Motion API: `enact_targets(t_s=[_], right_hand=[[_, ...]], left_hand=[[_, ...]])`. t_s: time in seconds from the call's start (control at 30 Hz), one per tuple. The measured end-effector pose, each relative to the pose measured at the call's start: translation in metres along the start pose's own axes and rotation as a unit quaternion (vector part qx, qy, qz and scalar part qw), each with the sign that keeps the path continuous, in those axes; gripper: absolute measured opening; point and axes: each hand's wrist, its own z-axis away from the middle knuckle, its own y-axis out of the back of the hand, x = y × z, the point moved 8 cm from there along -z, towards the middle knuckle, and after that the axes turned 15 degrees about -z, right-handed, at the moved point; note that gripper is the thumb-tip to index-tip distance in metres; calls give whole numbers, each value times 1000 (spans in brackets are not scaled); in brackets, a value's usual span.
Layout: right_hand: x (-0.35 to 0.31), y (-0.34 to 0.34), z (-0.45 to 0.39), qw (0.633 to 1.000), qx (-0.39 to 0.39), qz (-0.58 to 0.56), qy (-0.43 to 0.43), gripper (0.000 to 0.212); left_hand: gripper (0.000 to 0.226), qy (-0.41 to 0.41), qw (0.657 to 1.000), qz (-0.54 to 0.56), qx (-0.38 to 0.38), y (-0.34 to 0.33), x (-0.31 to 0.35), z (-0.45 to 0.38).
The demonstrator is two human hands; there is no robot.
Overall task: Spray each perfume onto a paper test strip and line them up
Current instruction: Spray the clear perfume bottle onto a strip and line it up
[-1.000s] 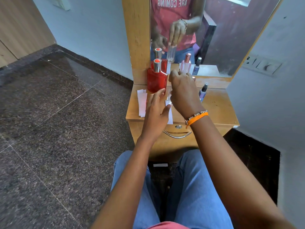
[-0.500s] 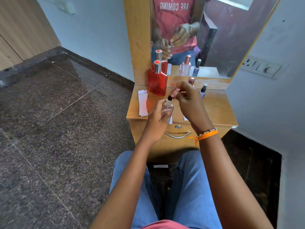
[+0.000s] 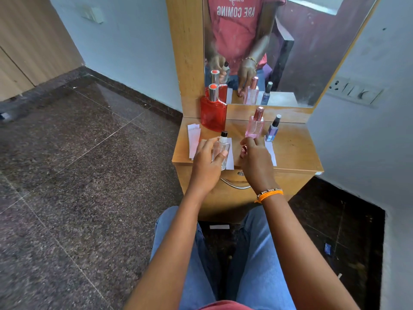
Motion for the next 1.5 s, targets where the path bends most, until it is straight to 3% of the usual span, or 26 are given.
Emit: enact_targets(t_s=[0.1,0.17,0.3,0.43,0.57,0.63,0.7,0.8,1.0,1.1,1.2,1.3,1.5], right_hand=[[-6,9,3,999,35,-2,24,43],[-15,17,8,995,44,-73,45,50],[-34,7,20,965,-86,-241,61,57],[-21,12,17,955,-68,-289,5,56],[-9,17,19,954,-59,-295,-16,45],[-6,20,20,953,-54,-296,-22,46],[-4,24,18,953,-49,-299,-22,47],[-1,29,17,949,-47,-312,-19,46],[1,28,17,955,-50,-292,-9,47],[0,27,17,956,-56,-289,-7,51],[-1,28,18,956,-58,-287,-3,52],[0,29,17,954,-55,-293,-2,51],[7,29,15,949,-53,-308,-31,51]], left_hand=[[34,7,1000,21,7,0,-2,-1],[34,12,998,55,6,0,-2,-3],[36,-3,995,99,-31,-4,6,-7],[32,-47,990,107,-82,-9,24,-9],[32,-18,992,-120,-18,-6,16,-25],[37,16,972,-233,-4,-8,8,-33],[47,20,942,-333,-37,-20,2,-38],[45,3,911,-408,-64,-35,-4,-41],[23,17,933,-356,-39,-38,-7,-43],[29,32,942,-334,-32,-36,-8,-44],[49,14,919,-381,-98,-46,-9,-48],[47,5,899,-414,-143,-52,-11,-50],[26,31,936,-342,-73,-38,-5,-50]])
